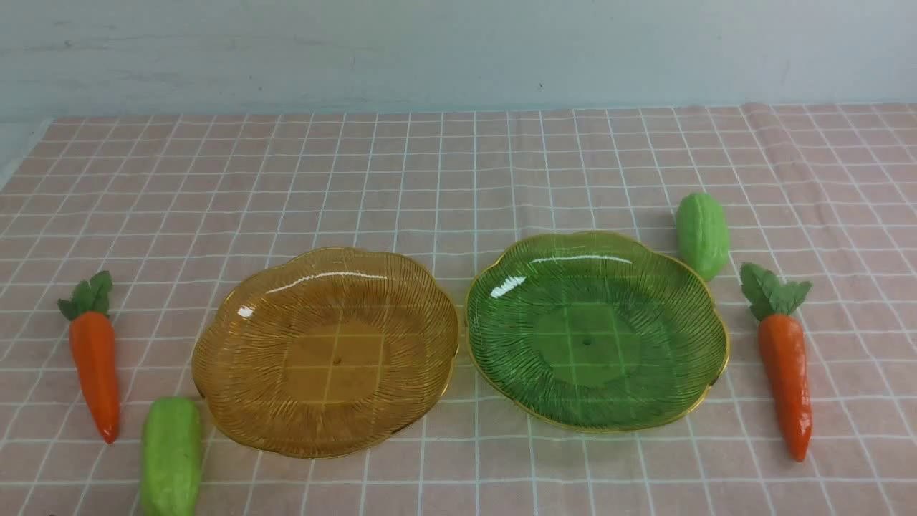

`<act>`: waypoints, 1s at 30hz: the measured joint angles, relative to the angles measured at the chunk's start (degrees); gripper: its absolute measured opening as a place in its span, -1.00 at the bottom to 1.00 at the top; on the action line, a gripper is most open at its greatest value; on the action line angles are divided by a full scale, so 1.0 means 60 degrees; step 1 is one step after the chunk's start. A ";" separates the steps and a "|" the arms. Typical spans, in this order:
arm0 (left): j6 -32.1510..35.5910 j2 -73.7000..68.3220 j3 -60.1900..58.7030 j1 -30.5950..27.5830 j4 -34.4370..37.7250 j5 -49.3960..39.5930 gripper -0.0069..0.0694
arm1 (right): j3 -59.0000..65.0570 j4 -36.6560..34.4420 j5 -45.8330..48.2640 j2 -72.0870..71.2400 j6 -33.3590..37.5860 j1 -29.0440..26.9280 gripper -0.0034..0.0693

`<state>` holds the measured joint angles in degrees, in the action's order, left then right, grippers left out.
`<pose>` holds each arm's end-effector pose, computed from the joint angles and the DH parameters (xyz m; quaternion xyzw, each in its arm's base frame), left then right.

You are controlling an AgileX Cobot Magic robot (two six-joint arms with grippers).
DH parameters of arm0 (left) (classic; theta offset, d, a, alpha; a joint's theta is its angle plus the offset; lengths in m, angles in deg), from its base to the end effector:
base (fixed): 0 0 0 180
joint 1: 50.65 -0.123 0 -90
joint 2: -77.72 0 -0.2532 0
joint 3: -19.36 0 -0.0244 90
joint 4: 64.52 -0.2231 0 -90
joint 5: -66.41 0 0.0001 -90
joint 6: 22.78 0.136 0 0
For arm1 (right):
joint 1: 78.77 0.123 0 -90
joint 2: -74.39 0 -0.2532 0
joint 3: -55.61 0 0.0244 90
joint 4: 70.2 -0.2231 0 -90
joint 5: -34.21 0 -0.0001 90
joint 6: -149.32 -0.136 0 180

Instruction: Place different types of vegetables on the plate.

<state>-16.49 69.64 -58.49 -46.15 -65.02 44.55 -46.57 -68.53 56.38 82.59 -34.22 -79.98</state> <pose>0.0993 -0.0074 0.1571 0.0783 0.8041 0.0129 0.5891 0.0994 -0.0036 0.1564 0.0259 0.8095 -0.0004 0.5865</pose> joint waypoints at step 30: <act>-0.1728 0.0000 0.0489 0.0000 0.5938 0.6508 -0.83 | 0.0000 0.0728 0.0000 0.0000 0.0000 0.0000 -0.95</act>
<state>-26.86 69.64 -55.56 -46.15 -29.39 83.60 -46.57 -64.16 56.38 82.59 -34.22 -79.98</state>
